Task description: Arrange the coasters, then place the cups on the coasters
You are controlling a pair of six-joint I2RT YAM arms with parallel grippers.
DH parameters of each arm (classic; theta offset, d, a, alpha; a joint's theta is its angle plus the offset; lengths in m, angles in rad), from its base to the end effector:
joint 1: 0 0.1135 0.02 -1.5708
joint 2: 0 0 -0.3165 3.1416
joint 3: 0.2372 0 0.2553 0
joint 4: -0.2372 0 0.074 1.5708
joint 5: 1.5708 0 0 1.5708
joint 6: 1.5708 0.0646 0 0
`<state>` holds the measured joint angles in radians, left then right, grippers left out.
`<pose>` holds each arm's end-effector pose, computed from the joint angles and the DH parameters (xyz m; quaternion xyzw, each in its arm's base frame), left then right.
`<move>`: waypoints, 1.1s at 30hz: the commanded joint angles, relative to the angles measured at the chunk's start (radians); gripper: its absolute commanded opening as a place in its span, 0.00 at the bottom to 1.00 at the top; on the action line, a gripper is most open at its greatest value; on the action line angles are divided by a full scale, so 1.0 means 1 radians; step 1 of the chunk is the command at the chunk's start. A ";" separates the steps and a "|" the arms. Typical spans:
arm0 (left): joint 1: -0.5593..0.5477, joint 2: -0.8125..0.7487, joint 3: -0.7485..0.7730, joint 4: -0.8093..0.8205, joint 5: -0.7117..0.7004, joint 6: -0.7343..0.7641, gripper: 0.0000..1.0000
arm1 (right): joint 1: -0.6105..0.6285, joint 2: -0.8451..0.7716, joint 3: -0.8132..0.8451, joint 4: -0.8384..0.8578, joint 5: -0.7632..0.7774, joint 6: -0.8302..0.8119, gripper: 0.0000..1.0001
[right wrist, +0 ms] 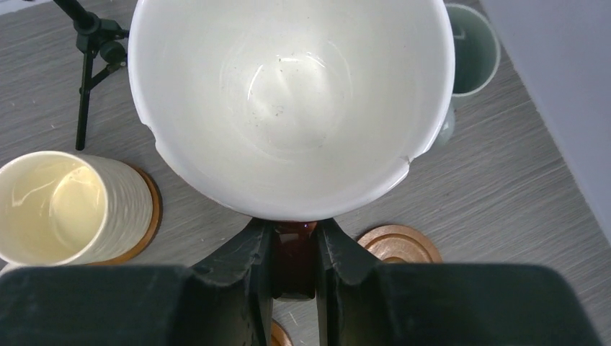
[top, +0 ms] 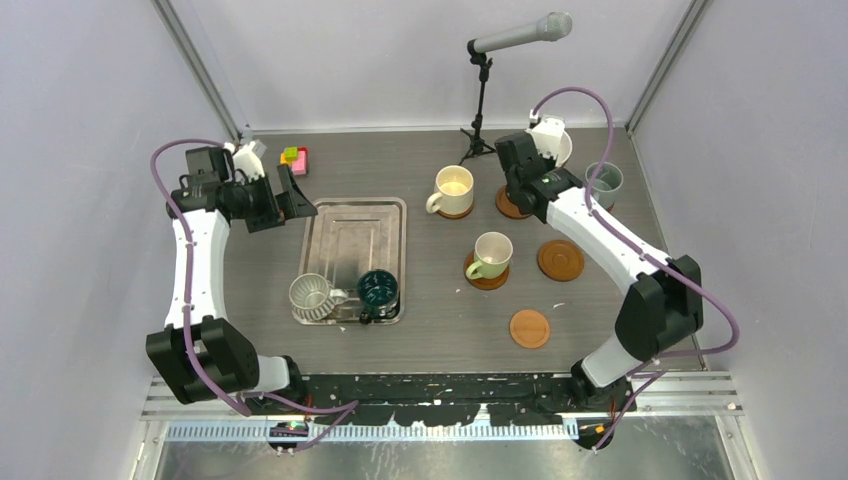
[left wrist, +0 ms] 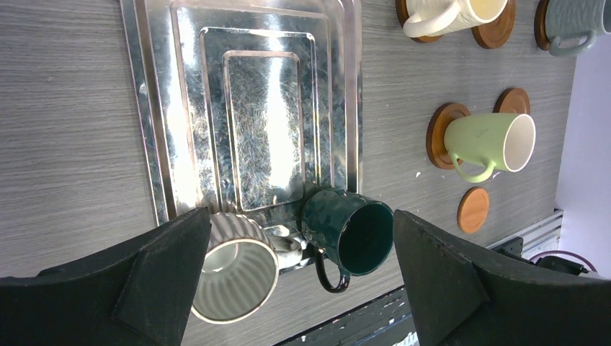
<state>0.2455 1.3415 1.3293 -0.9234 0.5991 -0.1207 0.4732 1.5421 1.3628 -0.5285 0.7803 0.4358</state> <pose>0.2732 0.0309 0.3762 -0.0747 0.9093 -0.2612 0.3153 0.3384 0.1222 0.3667 0.1433 0.8429 -0.1406 0.4992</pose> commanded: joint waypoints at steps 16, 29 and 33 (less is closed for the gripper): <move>0.012 -0.043 0.004 0.036 0.017 0.034 1.00 | -0.062 0.182 0.105 0.125 -0.061 0.209 0.00; 0.012 -0.030 -0.011 0.040 0.043 0.031 1.00 | -0.078 0.260 0.108 0.149 -0.125 0.243 0.00; 0.011 -0.034 -0.015 0.044 0.046 0.023 1.00 | -0.079 0.276 0.102 0.145 -0.119 0.251 0.00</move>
<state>0.2493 1.3277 1.3201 -0.9180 0.6125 -0.0971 0.3962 1.8317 1.4044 -0.4862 0.6079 0.6502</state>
